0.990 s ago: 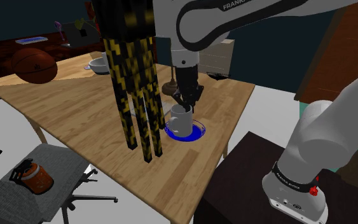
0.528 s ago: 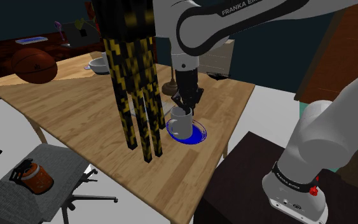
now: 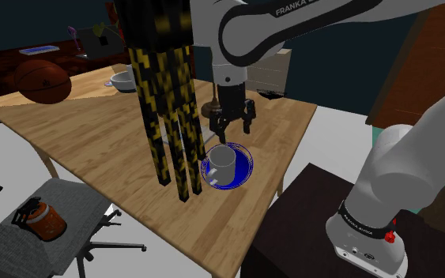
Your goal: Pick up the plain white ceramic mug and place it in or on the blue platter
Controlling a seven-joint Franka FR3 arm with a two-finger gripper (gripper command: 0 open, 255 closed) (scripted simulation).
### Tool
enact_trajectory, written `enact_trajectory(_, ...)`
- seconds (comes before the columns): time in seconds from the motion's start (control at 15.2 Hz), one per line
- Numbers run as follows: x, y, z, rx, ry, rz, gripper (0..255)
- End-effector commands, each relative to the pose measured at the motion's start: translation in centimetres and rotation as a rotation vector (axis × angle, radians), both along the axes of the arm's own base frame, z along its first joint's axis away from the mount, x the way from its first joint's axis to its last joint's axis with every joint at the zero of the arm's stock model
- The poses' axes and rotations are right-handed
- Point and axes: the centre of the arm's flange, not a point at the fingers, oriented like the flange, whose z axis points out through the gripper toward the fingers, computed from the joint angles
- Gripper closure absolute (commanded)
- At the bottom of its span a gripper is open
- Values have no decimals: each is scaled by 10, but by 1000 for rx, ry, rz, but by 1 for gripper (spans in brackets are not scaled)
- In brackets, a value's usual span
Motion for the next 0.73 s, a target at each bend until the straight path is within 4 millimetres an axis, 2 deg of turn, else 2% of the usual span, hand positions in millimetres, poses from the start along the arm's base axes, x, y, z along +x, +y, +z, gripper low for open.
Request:
enact_trajectory(0.0,3,-2,20,0,0,0,0)
enact_trajectory(0.13,7,-3,44,0,0,0,0)
enact_trajectory(0.66,7,-3,44,0,0,0,0)
